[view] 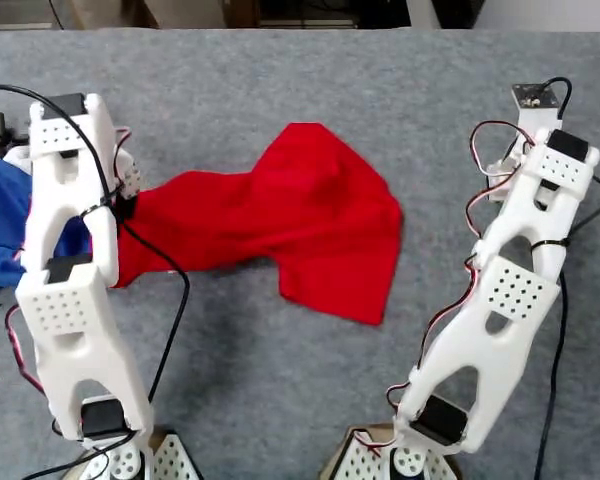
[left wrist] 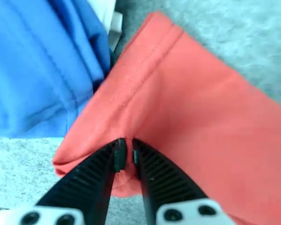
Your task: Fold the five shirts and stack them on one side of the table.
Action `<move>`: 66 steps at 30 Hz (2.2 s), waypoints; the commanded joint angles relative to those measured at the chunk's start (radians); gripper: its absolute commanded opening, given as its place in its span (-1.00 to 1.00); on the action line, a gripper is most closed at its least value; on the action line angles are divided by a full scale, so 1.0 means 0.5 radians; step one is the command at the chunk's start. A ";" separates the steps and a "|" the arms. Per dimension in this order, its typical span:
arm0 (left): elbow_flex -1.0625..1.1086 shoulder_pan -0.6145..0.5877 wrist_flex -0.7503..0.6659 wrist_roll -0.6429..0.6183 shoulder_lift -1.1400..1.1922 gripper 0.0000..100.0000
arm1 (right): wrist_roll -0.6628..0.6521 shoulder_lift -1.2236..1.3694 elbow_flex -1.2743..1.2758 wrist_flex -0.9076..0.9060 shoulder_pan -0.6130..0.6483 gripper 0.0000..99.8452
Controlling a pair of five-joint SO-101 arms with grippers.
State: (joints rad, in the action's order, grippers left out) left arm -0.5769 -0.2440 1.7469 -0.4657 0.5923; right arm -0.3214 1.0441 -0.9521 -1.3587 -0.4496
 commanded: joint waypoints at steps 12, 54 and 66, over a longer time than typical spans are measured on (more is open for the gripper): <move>-0.003 0.018 0.028 0.304 -0.603 -0.94 | -0.015 -0.008 -0.087 0.037 0.014 -0.41; 1.890 0.236 -1.188 1.111 -2.180 -0.96 | -2.142 -1.809 1.889 -0.331 0.523 -0.41; 2.237 0.083 -1.682 0.660 -2.190 -0.96 | -1.847 -2.809 3.620 0.918 1.235 -0.41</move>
State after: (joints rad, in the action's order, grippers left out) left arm 0.5401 -0.1749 0.9429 -0.0483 -0.4634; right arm -1.3004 -0.2417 0.7311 -1.0411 0.0936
